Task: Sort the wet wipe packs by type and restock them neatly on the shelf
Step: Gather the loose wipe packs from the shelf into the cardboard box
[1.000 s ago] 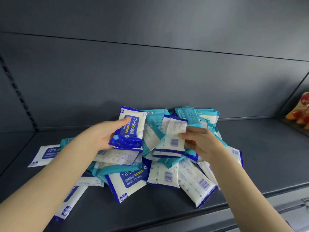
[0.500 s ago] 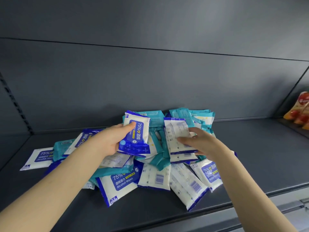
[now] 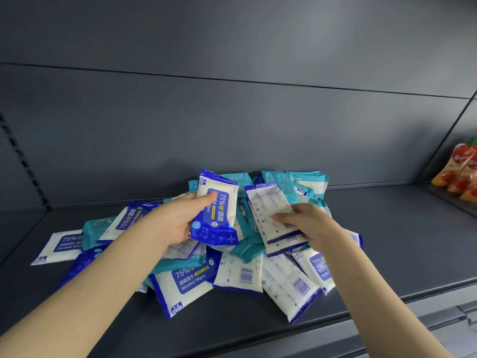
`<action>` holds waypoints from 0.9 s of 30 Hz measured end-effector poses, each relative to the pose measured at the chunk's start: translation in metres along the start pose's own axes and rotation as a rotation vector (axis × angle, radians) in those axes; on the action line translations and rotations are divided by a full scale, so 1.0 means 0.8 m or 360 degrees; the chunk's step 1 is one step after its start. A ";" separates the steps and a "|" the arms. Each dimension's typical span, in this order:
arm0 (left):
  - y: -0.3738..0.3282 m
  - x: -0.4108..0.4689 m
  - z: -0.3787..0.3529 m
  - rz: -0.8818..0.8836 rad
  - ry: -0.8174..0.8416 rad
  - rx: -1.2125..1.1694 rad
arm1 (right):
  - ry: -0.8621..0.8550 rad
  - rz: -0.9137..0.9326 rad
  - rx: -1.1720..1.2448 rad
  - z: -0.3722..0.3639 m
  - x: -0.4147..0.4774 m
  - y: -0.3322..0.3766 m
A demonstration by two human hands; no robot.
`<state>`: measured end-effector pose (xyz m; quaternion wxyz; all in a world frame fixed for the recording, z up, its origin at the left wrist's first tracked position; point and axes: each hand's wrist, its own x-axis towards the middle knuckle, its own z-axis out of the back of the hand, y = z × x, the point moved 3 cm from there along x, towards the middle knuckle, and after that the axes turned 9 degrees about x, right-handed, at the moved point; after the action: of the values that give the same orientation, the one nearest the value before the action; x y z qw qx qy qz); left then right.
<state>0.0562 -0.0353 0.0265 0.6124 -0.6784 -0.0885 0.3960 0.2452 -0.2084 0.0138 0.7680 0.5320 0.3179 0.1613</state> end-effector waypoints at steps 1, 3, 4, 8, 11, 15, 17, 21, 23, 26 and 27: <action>0.000 -0.002 0.000 0.0005 0.0005 -0.0016 | -0.0004 0.0011 0.0021 -0.001 -0.002 0.000; -0.001 -0.002 -0.001 0.0010 0.0004 -0.0021 | -0.0006 0.0037 0.0100 -0.002 -0.002 -0.003; 0.000 -0.002 -0.002 0.0018 0.0005 -0.0024 | -0.0004 0.0040 0.0163 -0.002 -0.002 -0.004; 0.002 -0.004 -0.003 0.0064 0.0037 -0.0073 | 0.0026 0.0026 0.0473 -0.003 -0.008 -0.010; 0.006 -0.003 -0.003 0.0059 0.0036 -0.0139 | 0.0022 0.0054 0.0581 0.001 -0.011 -0.012; 0.007 0.002 -0.002 0.0021 0.0018 -0.0126 | -0.0002 0.0097 0.0615 0.009 -0.016 -0.016; 0.005 0.002 -0.003 0.0024 0.0078 -0.0085 | 0.0009 0.0143 0.0696 0.010 -0.019 -0.016; 0.000 0.003 -0.006 0.0029 0.0110 -0.0005 | 0.0050 0.0213 0.0745 0.005 -0.022 -0.014; -0.002 0.002 -0.007 0.0038 0.0117 -0.0020 | 0.0085 0.0213 0.0756 0.002 -0.022 -0.017; 0.000 0.004 -0.011 0.0024 0.0151 -0.0055 | 0.0159 0.0220 0.0791 -0.003 -0.024 -0.022; 0.001 0.006 -0.014 0.0000 0.0144 -0.0049 | 0.0164 0.0214 0.0808 -0.003 -0.025 -0.024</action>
<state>0.0661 -0.0409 0.0233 0.6053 -0.7050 -0.0667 0.3636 0.2266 -0.2258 0.0020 0.5803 0.7187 0.3508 0.1538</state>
